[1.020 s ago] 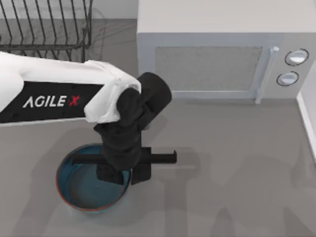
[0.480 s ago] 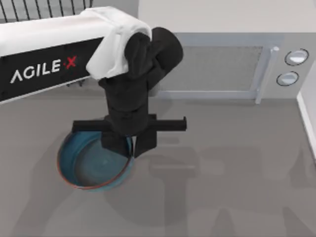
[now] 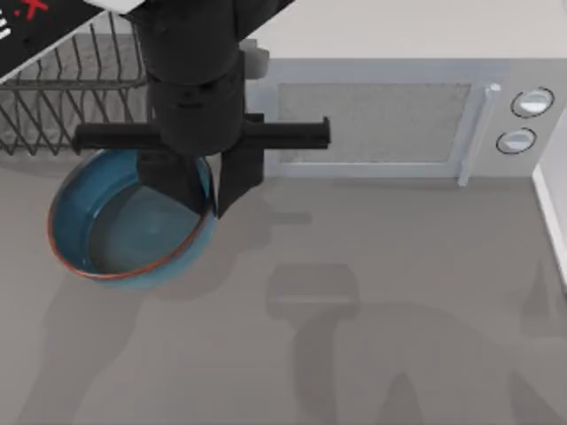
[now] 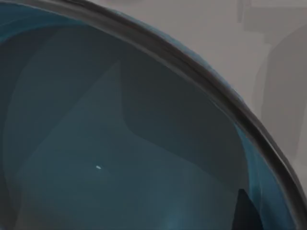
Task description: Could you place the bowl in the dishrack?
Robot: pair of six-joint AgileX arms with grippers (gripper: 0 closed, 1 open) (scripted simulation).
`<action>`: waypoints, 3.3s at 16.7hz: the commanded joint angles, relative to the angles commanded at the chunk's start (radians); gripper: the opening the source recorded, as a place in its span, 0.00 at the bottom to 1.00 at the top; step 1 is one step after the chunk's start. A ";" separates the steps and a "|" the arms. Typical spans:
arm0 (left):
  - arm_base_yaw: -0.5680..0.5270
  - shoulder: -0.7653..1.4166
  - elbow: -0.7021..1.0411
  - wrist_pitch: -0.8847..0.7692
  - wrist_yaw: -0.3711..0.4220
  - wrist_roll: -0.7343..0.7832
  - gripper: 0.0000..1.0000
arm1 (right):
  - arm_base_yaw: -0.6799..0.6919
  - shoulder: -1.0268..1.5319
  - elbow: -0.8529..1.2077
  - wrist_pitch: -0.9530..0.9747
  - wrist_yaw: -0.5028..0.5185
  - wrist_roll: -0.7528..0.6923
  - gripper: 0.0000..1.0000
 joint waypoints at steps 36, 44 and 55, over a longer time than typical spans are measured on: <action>0.878 -0.942 -0.766 1.393 0.202 0.690 0.00 | 0.000 0.000 0.000 0.000 0.000 0.000 1.00; 0.839 -0.547 -0.818 1.836 0.162 0.693 0.00 | 0.000 0.000 0.000 0.000 0.000 0.000 1.00; 0.768 -0.093 -0.960 2.438 0.105 0.693 0.00 | 0.000 0.000 0.000 0.000 0.000 0.000 1.00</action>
